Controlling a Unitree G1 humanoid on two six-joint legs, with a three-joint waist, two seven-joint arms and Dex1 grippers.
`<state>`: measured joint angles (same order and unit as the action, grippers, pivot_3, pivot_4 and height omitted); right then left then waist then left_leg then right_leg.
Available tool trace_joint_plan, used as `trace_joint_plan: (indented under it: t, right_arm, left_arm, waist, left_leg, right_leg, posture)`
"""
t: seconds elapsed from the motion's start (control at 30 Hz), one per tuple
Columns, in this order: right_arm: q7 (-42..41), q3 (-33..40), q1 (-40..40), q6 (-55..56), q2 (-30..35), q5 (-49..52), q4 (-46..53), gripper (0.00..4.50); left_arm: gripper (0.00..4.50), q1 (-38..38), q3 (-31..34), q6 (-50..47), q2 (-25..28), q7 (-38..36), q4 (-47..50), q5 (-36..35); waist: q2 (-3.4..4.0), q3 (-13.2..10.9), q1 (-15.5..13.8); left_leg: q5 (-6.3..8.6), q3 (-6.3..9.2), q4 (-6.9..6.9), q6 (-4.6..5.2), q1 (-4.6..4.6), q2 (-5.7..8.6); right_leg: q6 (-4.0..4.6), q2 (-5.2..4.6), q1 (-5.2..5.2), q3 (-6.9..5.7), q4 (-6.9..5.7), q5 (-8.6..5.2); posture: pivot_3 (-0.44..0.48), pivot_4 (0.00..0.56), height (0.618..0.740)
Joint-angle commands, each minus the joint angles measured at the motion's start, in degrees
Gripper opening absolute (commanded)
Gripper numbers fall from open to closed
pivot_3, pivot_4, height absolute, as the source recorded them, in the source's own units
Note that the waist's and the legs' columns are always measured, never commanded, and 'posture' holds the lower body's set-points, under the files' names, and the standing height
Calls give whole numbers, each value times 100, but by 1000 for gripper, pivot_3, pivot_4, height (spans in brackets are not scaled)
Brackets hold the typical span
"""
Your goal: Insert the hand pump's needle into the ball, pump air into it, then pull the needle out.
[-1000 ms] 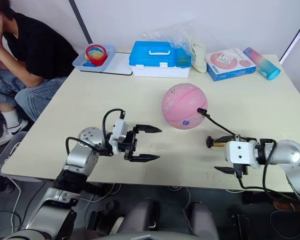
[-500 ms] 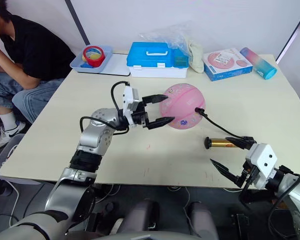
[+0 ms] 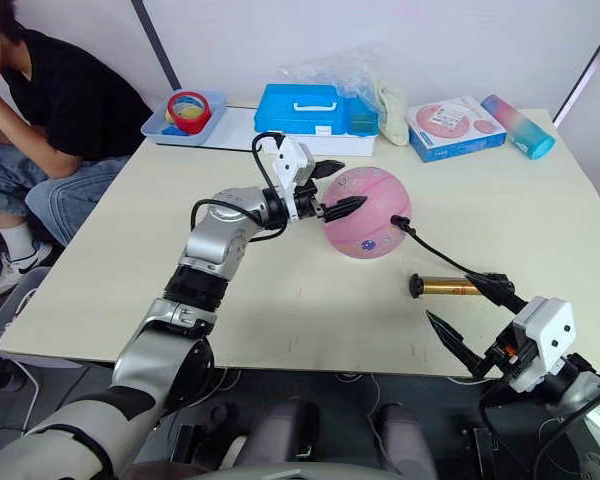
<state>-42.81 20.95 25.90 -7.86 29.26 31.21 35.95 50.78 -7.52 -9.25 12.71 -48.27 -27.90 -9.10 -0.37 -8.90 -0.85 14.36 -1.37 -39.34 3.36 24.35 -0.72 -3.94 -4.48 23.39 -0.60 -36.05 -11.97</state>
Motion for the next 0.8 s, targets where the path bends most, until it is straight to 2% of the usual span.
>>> trace_joint_plan:
  t: [0.03,0.2,0.43,0.8]
  right_arm:
    - [109,163,-113,-73,72,230,218,4420]
    - [262,184,-581,-463,417,258,114,4420]
    - [545,-137,-1897,-1504,939,373,-492,4420]
    - [353,-1447,-3889,-2089,1339,-577,-1962,4420]
  left_arm:
    - [4500,203,-38,246,-115,107,-251,135]
    - [4500,321,-50,667,-271,132,-958,322]
    - [4500,439,-18,1111,-378,122,-1748,437]
    - [4500,533,-20,1502,-597,171,-2392,510]
  waist:
    - [0,0,0]
    - [-4,0,-6]
    - [-8,2,-20]
    - [-10,3,-44]
  left_leg:
    - [0,0,1,0,0,0]
    - [0,-2,0,0,-1,0]
    - [-1,1,-3,2,-6,7]
    - [-2,2,-3,3,-41,12]
  right_leg:
    - [0,0,1,0,0,0]
    - [1,0,-1,4,0,0]
    - [10,0,-7,10,0,-4]
    - [10,-3,-44,12,2,-4]
  posture:
    - [0,150,740]
    - [0,150,740]
    - [0,150,740]
    - [0,150,740]
